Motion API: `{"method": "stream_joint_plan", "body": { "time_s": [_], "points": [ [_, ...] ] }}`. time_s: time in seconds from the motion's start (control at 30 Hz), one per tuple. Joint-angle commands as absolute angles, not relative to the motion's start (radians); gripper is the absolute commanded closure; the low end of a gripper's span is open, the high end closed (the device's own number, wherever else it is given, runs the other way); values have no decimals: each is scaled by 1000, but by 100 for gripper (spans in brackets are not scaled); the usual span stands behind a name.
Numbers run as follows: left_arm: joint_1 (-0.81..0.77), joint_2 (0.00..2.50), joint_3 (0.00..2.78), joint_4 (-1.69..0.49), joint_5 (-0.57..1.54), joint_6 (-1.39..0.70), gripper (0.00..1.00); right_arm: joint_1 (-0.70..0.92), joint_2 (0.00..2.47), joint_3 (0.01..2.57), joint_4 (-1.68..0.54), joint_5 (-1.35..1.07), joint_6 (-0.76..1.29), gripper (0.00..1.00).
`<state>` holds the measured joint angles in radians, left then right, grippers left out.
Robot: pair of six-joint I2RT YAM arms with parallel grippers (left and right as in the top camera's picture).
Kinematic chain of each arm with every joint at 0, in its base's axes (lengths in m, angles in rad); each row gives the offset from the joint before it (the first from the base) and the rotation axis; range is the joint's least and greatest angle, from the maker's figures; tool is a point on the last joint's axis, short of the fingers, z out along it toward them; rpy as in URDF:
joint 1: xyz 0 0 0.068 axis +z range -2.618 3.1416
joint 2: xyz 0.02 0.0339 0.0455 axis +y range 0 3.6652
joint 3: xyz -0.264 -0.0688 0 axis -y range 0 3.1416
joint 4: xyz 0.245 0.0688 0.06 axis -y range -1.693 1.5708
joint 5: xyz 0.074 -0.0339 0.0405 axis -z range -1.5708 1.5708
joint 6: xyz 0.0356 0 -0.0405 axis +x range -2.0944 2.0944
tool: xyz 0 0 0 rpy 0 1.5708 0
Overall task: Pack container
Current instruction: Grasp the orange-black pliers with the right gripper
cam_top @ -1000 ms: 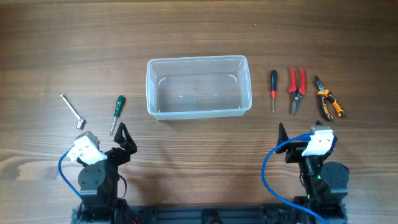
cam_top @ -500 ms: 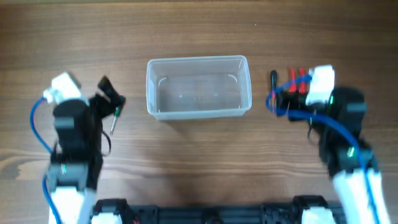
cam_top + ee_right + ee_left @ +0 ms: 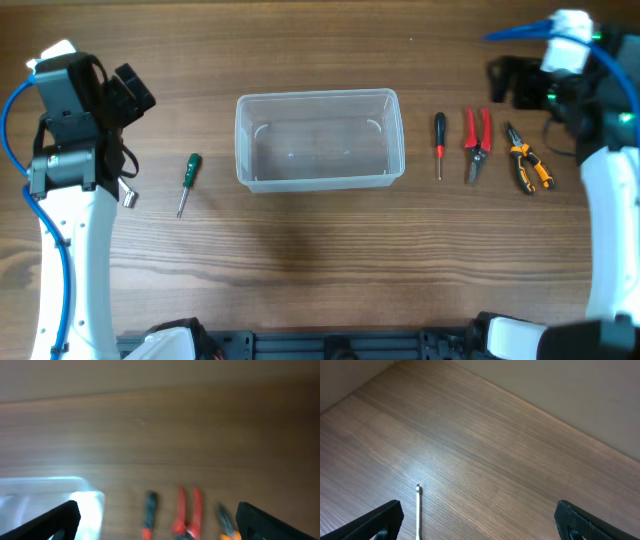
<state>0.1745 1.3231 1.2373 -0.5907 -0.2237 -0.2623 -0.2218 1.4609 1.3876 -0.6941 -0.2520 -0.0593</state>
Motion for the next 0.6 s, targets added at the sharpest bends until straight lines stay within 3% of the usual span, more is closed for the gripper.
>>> {"method": "stream_joint_plan", "body": {
  "time_s": [0.0, 0.17, 0.37, 0.57],
  "points": [
    [205, 1326, 1261, -584, -233, -239, 0, -342, 1594, 1404, -768, -224, -116, 1],
    [206, 1326, 1261, -585, -233, -239, 0, -364, 1787, 1403, -875, 57, -318, 0],
    [206, 1326, 1261, -585, -233, -239, 0, -364, 1884, 1402, -931, 52, -475, 11],
    [206, 1326, 1261, -585, -233, -239, 0, -364, 1893, 1399, -972, -12, -469, 7]
  ]
}}
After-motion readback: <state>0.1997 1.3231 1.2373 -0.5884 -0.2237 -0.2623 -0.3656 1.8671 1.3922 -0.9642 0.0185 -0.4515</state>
